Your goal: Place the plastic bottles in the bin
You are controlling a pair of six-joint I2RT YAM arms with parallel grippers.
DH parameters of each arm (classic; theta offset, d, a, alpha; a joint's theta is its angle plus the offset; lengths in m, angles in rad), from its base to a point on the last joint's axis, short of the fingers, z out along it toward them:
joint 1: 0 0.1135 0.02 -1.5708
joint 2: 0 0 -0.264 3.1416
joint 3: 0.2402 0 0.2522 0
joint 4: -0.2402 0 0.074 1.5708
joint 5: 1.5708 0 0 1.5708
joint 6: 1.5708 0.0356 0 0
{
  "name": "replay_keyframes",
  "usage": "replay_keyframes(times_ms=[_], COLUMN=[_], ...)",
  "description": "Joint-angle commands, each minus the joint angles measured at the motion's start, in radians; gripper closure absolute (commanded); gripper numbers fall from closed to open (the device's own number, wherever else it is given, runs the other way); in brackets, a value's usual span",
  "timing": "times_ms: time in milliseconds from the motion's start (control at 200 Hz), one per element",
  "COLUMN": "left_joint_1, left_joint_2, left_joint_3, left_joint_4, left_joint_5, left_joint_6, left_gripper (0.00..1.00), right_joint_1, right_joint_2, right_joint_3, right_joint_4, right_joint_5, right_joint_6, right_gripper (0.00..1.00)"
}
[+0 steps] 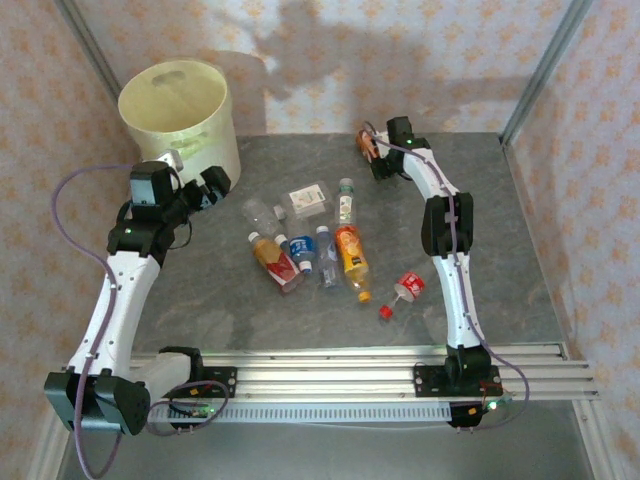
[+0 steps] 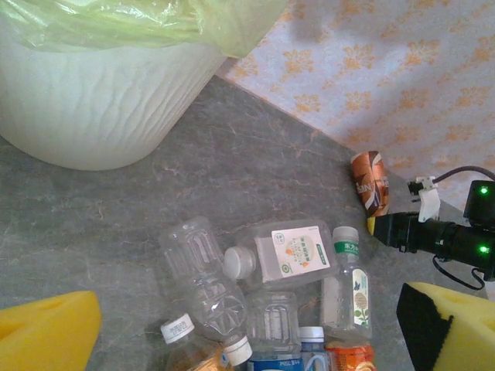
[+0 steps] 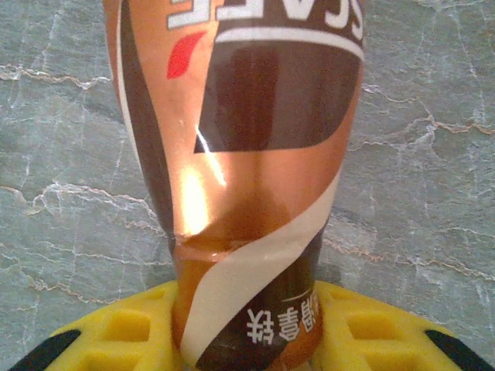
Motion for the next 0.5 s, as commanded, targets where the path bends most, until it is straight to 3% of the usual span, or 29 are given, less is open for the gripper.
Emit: replay_keyframes(times_ms=[0, 370, 495], left_joint_1=[-0.005, -0.005, -0.019], left_joint_2=[0.02, 0.081, 0.088], left_joint_3=[-0.003, -0.004, -0.036], left_joint_4=[0.044, 0.072, 0.123], left_joint_5=[0.003, 0.003, 0.028], left_joint_6=[-0.026, -0.138, -0.219], left_gripper=[0.0, 0.0, 0.0], right_joint_1=[-0.001, 0.0, -0.001], right_joint_2=[-0.065, -0.411, -0.548], right_joint_3=[-0.059, -0.521, -0.694], right_joint_4=[-0.033, 0.173, 0.25], right_joint_5=[0.049, 0.009, -0.024], right_joint_6=[0.022, 0.115, 0.196], right_gripper=[0.68, 0.78, 0.88])
